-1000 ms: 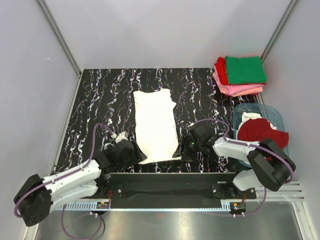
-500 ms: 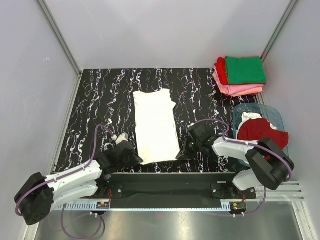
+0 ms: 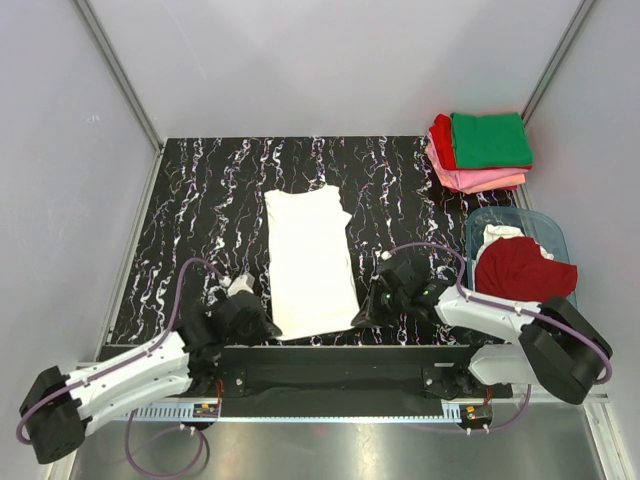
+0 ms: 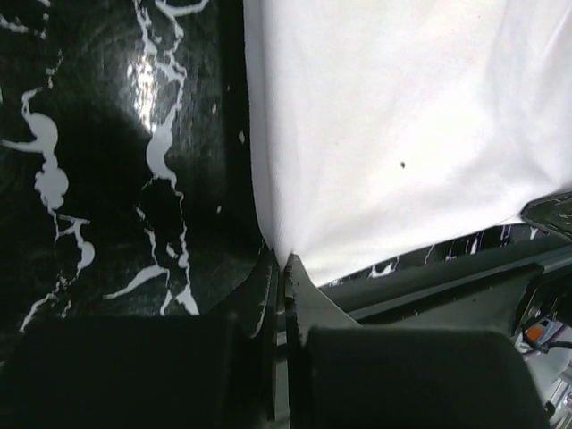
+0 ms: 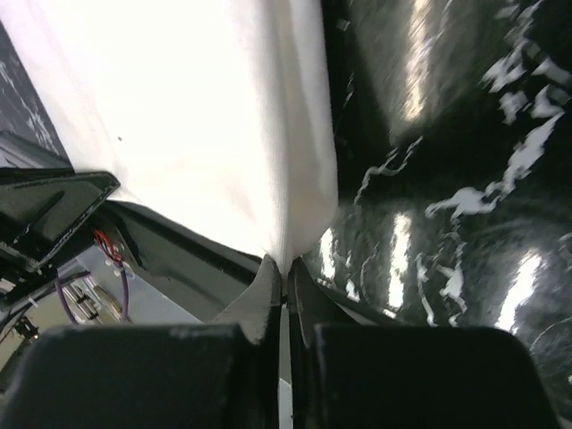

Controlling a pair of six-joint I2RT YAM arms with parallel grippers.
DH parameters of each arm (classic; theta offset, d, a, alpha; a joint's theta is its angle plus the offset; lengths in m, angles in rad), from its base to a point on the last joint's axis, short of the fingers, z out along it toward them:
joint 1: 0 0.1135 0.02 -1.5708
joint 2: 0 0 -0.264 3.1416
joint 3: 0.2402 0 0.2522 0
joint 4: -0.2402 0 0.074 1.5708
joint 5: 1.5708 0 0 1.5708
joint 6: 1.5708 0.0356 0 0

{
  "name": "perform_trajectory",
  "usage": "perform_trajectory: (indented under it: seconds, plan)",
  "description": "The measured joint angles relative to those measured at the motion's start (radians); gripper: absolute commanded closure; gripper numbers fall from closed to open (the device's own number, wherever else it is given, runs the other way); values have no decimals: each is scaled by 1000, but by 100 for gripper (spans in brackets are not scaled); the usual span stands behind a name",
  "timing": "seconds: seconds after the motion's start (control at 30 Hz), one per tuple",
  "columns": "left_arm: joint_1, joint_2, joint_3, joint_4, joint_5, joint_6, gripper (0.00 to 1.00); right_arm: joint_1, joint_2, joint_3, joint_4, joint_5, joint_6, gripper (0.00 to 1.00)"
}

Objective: Fold and stack the t-shirts
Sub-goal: Fold the tshirt

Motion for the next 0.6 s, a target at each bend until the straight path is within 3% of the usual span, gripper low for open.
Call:
perform_trajectory:
  seconds: [0.27, 0.47, 0.6]
  plan:
    - [-108, -122, 70, -247, 2, -49, 100, 181, -106, 28, -124, 69, 82, 100]
    - [-113, -101, 351, -425, -37, -16, 100, 202, -202, 188, -309, 171, 101, 100]
    - [-103, 3, 533, -473, -78, 43, 100, 194, -198, 374, -413, 248, 64, 100]
